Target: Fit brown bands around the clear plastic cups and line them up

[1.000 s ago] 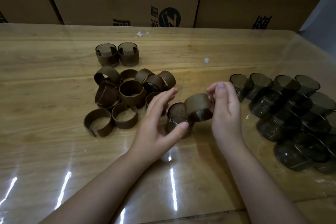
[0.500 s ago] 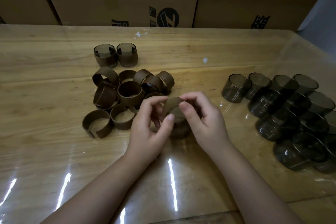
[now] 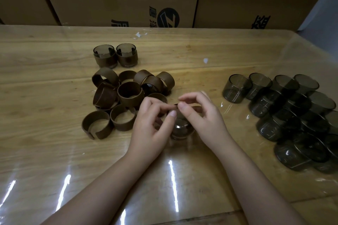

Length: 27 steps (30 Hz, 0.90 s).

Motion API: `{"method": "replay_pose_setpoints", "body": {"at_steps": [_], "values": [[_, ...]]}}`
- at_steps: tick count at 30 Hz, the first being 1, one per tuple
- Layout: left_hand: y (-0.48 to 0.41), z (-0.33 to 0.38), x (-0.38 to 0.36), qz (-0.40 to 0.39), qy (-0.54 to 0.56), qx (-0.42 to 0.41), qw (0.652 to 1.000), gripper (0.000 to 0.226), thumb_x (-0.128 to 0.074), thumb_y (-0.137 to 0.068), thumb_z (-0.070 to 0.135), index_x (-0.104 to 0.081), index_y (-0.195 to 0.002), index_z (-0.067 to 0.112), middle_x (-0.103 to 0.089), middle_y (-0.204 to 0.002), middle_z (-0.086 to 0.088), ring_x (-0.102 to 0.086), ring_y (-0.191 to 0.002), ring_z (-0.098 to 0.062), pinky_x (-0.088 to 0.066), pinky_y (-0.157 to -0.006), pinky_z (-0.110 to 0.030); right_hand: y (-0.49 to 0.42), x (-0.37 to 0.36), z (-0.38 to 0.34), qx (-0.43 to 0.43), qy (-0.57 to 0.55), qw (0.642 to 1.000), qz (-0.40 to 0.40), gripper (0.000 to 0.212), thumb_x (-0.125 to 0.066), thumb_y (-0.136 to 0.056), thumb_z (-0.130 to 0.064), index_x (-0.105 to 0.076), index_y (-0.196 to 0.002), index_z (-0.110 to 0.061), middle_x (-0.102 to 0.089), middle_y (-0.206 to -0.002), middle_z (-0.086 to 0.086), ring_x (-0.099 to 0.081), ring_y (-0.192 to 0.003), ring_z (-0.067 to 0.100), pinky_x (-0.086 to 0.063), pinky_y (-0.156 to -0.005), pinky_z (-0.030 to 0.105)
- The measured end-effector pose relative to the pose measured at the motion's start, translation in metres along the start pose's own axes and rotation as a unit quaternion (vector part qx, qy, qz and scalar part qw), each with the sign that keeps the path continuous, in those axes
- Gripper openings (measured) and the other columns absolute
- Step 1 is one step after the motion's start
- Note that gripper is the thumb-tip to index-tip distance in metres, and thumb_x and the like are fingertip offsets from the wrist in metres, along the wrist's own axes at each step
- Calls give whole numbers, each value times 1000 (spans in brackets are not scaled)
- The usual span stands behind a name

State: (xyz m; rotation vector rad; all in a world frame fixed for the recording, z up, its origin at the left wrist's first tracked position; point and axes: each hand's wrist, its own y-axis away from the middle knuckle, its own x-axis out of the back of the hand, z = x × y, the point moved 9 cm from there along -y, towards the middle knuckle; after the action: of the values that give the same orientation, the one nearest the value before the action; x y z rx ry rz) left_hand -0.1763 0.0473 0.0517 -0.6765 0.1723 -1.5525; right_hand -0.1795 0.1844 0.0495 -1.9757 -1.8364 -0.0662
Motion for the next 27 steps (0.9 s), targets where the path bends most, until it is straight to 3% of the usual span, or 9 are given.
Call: {"method": "replay_pose_setpoints", "body": {"at_steps": [4, 8, 13, 18, 24, 27], "values": [[1, -2, -1, 0, -19, 3, 1000, 25, -48, -89, 33, -65, -94, 16, -58, -95, 0, -55, -91, -1, -39, -75, -6, 0, -11, 15, -80, -131, 987, -40, 20, -58, -83, -37, -68, -95, -26, -71, -98, -5, -65, -97, 7, -52, -84, 22], [0, -6, -2, -4, -13, 28, 1000, 33, -47, -91, 34, -67, -103, 11, -63, -102, 2, -58, -99, -2, -40, -81, -7, -1, -9, 19, -85, -137, 987, -19, 21, -55, -85, -37, -70, -96, -27, -73, -97, -6, -67, -94, 4, -52, -79, 17], [-2, -6, -4, -15, -25, 28, 999, 32, -46, -93, 19, -63, -120, 19, -63, -114, 4, -54, -109, 3, -37, -90, -8, -2, -8, 20, -85, -142, 986, 12, 27, -47, -89, -35, -74, -85, -31, -75, -92, -13, -67, -94, 0, -47, -77, 11], [-3, -1, -7, -20, -11, -4, 1000, 35, -45, -93, 11, -59, -122, 26, -60, -116, 12, -53, -113, 3, -38, -96, -13, 0, -7, 26, -100, -137, 985, 41, 32, -44, -89, -38, -75, -88, -32, -75, -95, -11, -67, -99, 3, -50, -87, 20], [-4, -10, -4, 0, 16, 19, 1000, 25, -50, -95, 22, -65, -114, 27, -65, -115, 15, -56, -114, 0, -42, -97, -18, -2, -7, 35, -124, -172, 976, 56, 47, -41, -103, -19, -78, -77, -34, -76, -89, -10, -69, -88, 1, -49, -72, 10], [-4, -8, -1, 5, -78, -8, 997, 29, -44, -95, 32, -67, -111, 28, -65, -116, 15, -51, -122, -12, -37, -104, -28, -3, -8, 35, -115, -178, 976, 54, 48, -39, -103, -18, -78, -79, -34, -75, -91, -11, -68, -90, 0, -47, -72, 8]]}}
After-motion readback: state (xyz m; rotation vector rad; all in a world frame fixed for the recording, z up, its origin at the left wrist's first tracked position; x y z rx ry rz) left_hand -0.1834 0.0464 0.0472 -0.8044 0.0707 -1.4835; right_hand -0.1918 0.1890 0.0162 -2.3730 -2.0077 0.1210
